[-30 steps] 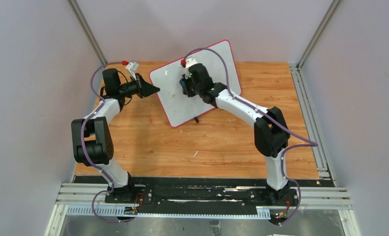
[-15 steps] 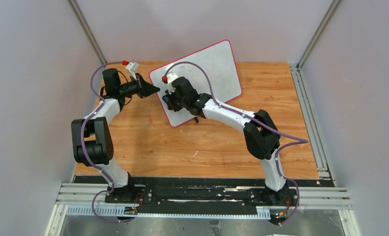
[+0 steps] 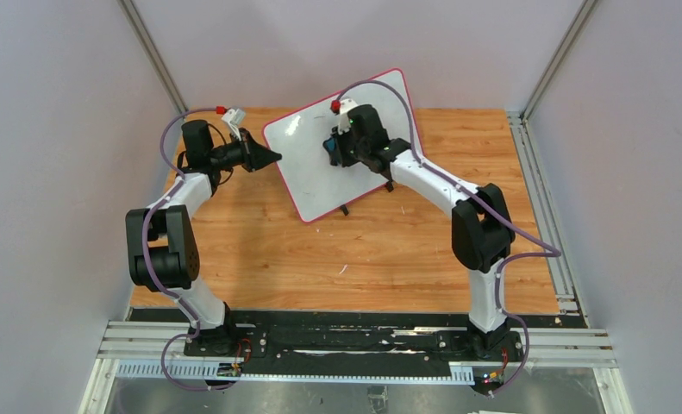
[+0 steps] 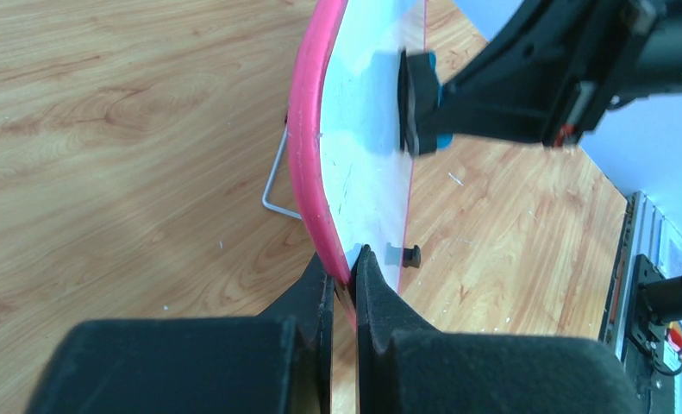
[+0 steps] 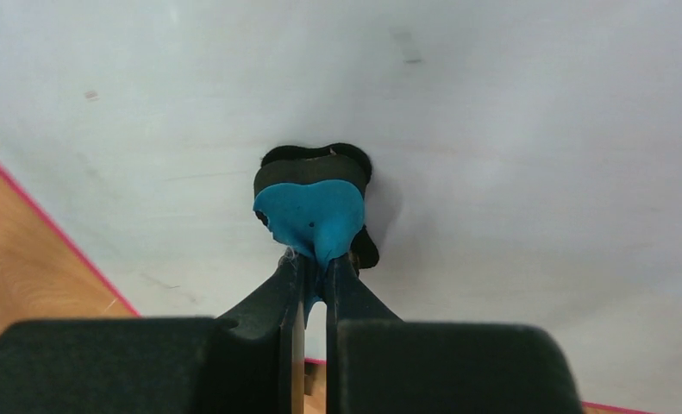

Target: Erase the whiteboard

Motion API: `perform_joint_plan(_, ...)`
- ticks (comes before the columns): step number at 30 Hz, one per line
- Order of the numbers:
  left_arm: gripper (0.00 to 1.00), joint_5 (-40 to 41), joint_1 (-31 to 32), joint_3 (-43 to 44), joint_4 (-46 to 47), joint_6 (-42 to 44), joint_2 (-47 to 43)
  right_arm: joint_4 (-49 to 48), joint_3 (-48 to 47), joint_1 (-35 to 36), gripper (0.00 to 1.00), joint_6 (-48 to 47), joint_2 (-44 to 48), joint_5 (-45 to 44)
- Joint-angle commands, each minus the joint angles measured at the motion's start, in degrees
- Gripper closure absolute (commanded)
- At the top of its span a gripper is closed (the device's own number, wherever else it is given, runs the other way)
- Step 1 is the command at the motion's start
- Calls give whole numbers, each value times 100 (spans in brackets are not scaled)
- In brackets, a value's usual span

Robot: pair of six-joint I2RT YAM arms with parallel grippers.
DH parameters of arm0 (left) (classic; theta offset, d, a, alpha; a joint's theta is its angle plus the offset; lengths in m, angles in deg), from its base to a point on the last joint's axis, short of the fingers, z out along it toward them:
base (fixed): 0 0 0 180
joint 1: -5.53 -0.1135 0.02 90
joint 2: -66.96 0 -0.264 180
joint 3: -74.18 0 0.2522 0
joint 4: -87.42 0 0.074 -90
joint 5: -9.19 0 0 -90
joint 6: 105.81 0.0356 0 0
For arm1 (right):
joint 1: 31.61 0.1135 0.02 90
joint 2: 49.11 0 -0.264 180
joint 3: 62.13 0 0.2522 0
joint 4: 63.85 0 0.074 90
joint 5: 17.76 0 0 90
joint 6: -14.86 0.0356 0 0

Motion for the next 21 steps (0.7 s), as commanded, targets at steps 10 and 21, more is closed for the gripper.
perform_joint_plan(10,100,134,76,-52,-381,1072,3,-490,488,-576,99,76,123,-613)
perform_joint_plan(21,100,174,85,-34,-522,1176,-20,-462,27,1157,99,-317,-326,-819)
